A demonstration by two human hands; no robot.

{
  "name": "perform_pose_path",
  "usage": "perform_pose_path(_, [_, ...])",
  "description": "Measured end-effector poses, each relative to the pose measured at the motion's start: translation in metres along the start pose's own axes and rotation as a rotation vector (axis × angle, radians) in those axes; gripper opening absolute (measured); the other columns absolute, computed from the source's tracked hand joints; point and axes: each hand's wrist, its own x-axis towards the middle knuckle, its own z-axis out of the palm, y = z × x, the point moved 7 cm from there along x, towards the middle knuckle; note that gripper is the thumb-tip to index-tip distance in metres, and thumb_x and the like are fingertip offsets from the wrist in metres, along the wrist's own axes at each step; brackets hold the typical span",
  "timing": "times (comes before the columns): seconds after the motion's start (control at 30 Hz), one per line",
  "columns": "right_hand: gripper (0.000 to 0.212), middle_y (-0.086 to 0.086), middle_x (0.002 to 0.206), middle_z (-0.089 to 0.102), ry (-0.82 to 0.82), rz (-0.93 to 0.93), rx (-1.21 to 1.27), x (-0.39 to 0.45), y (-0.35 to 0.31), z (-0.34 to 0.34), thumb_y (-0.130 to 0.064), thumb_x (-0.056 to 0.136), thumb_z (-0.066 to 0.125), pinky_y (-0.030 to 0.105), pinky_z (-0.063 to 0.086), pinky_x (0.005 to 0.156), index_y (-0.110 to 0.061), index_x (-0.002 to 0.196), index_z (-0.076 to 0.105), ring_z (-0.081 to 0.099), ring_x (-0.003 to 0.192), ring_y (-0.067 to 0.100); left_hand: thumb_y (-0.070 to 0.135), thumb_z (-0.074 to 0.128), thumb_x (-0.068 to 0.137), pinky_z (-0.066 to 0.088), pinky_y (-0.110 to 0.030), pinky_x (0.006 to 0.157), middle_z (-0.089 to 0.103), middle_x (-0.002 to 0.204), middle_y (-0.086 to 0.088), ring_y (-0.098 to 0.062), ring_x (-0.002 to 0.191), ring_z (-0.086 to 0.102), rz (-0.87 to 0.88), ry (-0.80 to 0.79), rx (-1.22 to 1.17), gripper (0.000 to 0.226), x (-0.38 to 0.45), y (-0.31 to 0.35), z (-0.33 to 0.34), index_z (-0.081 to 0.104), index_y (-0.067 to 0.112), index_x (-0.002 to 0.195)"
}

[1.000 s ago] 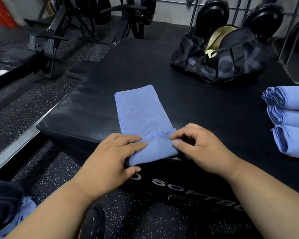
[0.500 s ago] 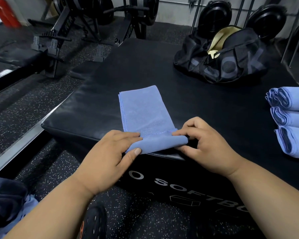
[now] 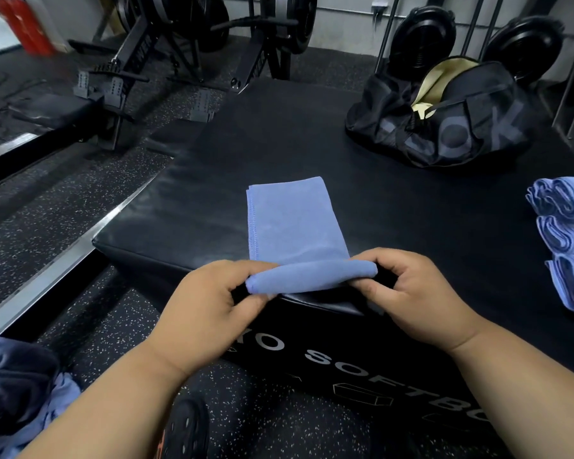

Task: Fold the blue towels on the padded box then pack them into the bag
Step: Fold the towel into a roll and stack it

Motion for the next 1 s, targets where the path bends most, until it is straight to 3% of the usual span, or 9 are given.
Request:
perform_pose_path(0.1, [0.02,0.006,0.09,0.075,0.051,0.032,0.147,0.001,0.002,0.001,-0.015,0.097,0.073,0.049,0.058,0.075,-0.034,0.102,0.075,0.068,0.079,0.035,0.028,0.081,0.093,0.058,-0.034,0.088,0.078,0.102,0.015,-0.009,0.095,0.073,-0.145,-0.006,-0.277,0.022,-0.001,-0.011,0.001,0.075,0.039,0.11])
perform_pose_path(0.2, [0.026,-0.003,0.078,0.066,0.146,0.078,0.219,0.004,0.005,-0.001,-0.019,0.096,0.074,0.037,0.055,0.071,-0.04,0.112,0.072,0.059,0.069,0.025,0.036,0.078,0.089,0.056,-0.032,0.079,0.074,0.087,0.005,-0.019,0.079,0.067,-0.276,0.038,-0.43,0.028,-0.002,-0.022,0.006,0.071,0.037,0.117])
perform_pose_path(0.3, [0.026,0.003,0.069,0.057,0.137,0.145,0.188,0.01,0.009,0.005,-0.027,0.097,0.074,0.034,0.05,0.066,-0.042,0.117,0.067,0.052,0.062,0.014,0.027,0.08,0.093,0.048,-0.023,0.069,0.061,0.073,0.008,-0.009,0.068,0.054,-0.366,0.042,-0.462,0.03,-0.004,-0.031,0.014,0.067,0.037,0.119])
perform_pose_path(0.47, [0.018,-0.007,0.063,0.052,0.148,0.198,0.092,0.015,0.012,0.008,-0.032,0.097,0.074,0.013,0.04,0.059,-0.039,0.112,0.068,0.047,0.057,0.004,0.028,0.074,0.096,0.041,-0.013,0.058,0.048,0.063,0.011,-0.005,0.059,0.046,-0.424,0.06,-0.42,0.037,-0.006,-0.03,0.015,0.064,0.047,0.127])
perform_pose_path(0.6, [0.015,-0.006,0.061,0.052,0.151,0.218,0.045,0.016,0.014,0.008,-0.033,0.097,0.073,0.013,0.041,0.058,-0.04,0.109,0.068,0.047,0.056,0.005,0.03,0.074,0.095,0.045,-0.025,0.063,0.051,0.059,0.008,-0.006,0.056,0.05,-0.455,0.134,-0.328,0.028,-0.006,-0.033,0.009,0.061,0.043,0.117])
perform_pose_path(0.7, [0.016,-0.007,0.061,0.049,0.148,0.209,0.03,0.016,0.015,0.009,-0.032,0.098,0.072,0.015,0.041,0.059,-0.042,0.109,0.069,0.046,0.058,0.005,0.026,0.08,0.089,0.047,-0.032,0.067,0.058,0.072,0.012,-0.007,0.065,0.056,-0.347,0.24,-0.125,0.028,-0.005,-0.023,-0.004,0.059,0.038,0.103])
perform_pose_path(0.8, [0.017,-0.009,0.065,0.052,0.167,0.184,0.036,0.015,0.014,0.009,-0.029,0.097,0.073,0.016,0.042,0.063,-0.043,0.106,0.074,0.049,0.062,0.004,0.018,0.077,0.093,0.049,-0.027,0.093,0.067,0.109,0.022,-0.007,0.103,0.062,0.029,0.222,0.119,0.023,-0.001,0.004,-0.01,0.075,0.036,0.107])
perform_pose_path(0.87, [0.017,-0.013,0.076,0.064,0.182,0.163,0.033,0.013,0.011,0.009,-0.027,0.098,0.072,0.016,0.046,0.073,-0.041,0.103,0.078,0.06,0.074,0.001,0.032,0.07,0.098,0.042,-0.026,0.109,0.065,0.133,0.02,-0.011,0.124,0.055,0.156,0.096,0.17,0.023,-0.002,0.002,-0.002,0.078,0.035,0.119])
perform_pose_path(1.0, [0.019,-0.017,0.088,0.064,0.192,0.135,-0.028,0.012,0.009,0.009,-0.029,0.099,0.07,0.013,0.043,0.076,-0.043,0.103,0.081,0.063,0.089,0.006,0.064,0.068,0.086,0.034,-0.026,0.118,0.05,0.153,0.027,-0.008,0.141,0.041,0.117,-0.117,0.217,0.061,-0.004,-0.012,0.01,0.064,0.041,0.142])
